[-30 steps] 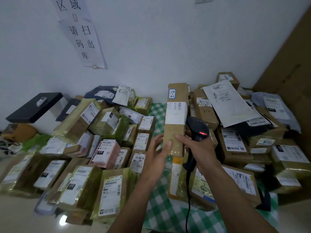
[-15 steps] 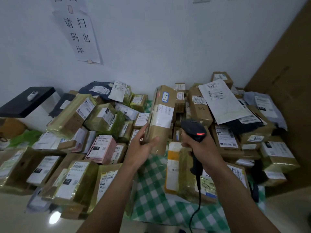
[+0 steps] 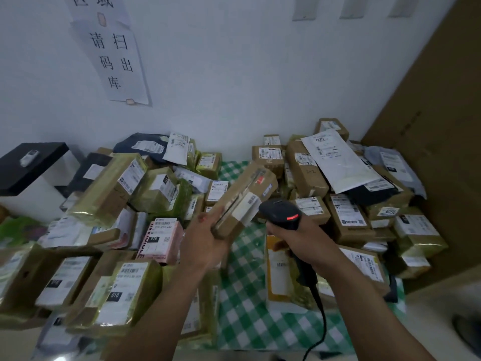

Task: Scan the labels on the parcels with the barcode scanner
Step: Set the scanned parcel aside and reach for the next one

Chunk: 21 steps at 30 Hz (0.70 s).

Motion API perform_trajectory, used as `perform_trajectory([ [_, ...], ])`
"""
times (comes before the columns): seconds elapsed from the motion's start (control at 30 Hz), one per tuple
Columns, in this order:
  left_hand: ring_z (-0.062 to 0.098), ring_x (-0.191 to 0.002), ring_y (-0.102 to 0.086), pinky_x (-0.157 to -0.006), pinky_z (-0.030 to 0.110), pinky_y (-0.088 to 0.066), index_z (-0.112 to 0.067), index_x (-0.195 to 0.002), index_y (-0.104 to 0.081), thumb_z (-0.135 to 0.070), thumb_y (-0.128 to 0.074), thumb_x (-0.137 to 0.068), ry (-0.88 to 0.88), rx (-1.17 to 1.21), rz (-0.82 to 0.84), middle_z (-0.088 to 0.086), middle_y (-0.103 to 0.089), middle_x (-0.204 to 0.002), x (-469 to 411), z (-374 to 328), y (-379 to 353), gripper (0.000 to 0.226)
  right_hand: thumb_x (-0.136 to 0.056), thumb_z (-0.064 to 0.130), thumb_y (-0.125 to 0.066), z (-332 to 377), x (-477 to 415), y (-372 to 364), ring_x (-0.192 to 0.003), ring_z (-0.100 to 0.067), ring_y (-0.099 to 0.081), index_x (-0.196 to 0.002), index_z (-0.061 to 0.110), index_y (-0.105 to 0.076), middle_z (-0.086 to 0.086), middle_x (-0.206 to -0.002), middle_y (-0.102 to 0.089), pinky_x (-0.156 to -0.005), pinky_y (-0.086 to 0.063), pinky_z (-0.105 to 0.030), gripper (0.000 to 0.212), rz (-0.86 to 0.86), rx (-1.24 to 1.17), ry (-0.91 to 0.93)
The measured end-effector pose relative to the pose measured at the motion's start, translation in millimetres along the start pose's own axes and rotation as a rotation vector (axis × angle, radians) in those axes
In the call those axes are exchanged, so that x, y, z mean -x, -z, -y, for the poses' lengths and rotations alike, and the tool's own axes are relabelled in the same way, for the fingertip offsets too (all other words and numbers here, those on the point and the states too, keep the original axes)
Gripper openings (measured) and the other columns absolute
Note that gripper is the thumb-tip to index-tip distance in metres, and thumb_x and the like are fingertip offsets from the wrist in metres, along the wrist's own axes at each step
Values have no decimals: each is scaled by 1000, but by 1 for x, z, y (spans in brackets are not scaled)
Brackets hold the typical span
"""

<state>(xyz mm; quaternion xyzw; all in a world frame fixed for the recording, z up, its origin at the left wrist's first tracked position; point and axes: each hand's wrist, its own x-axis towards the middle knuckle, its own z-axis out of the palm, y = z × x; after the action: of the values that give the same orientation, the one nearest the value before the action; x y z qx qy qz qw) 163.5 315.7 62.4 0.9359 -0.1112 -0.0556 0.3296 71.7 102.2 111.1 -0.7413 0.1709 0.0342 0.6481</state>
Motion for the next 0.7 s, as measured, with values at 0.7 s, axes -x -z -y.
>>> perform_trajectory([
  [0.7, 32, -143, -31, -116, 52, -32, -51, -149, -40, -63, -67, -87, -60, -361, -205, 6, -33, -155, -25, 90, 83, 69, -97, 32, -71, 45, -17, -90, -63, -5, -70, -105, 37, -63, 1, -84, -76, -54, -50, -17, 13, 176, 232, 43],
])
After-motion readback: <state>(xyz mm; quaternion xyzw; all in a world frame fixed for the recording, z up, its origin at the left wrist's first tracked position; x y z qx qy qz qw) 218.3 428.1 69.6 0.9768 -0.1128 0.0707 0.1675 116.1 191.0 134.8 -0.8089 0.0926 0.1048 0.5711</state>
